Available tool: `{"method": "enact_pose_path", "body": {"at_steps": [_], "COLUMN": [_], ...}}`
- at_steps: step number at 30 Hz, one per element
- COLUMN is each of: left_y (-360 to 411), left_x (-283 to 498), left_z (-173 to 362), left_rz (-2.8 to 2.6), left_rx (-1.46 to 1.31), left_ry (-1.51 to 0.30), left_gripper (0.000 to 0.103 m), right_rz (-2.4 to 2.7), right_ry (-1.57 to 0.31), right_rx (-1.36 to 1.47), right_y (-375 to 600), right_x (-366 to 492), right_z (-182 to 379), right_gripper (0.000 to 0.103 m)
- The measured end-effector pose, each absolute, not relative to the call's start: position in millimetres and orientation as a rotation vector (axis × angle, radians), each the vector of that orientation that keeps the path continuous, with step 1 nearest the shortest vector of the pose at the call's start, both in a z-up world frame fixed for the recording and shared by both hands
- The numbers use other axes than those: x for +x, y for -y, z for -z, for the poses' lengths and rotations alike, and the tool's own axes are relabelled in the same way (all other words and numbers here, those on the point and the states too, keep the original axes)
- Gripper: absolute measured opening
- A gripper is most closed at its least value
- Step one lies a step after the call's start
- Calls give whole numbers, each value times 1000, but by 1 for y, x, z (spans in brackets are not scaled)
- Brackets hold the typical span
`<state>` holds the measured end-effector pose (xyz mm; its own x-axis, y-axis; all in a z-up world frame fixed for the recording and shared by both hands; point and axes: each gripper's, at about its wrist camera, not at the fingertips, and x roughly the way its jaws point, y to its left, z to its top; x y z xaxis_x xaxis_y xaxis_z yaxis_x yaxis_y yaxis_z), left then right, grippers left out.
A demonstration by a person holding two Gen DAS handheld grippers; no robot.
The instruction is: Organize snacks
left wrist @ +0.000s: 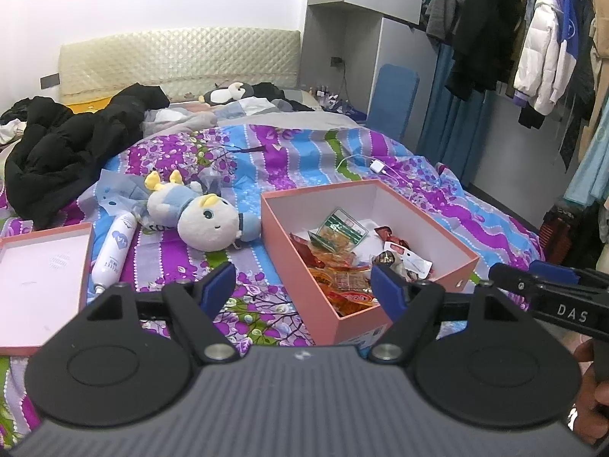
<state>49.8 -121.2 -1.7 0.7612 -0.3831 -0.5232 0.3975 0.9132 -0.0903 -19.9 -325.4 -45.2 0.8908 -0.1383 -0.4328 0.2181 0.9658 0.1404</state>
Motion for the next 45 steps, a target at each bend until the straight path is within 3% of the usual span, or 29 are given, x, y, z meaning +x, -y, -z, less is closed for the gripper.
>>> {"method": "enact_pose_path", "body": {"at_steps": [12, 14, 16, 45], "left_y": [115, 114, 112, 112], "left_x": [52, 53, 54, 52], "left_z": [-2, -3, -3, -9], "left_rz": [425, 417, 413, 422], "left_rx": [14, 10, 6, 15], "left_ry": [-564, -565, -569, -565], "left_gripper": [87, 92, 93, 94], "right_rz": [193, 193, 199, 182], "right_ry": [-420, -425, -423, -406], "right_rx": [198, 210, 210, 187], "right_y": [329, 332, 332, 325], "right_x": [-19, -17, -17, -17], "right_z": [44, 44, 44, 39], "right_gripper": [72, 95, 103, 103]}}
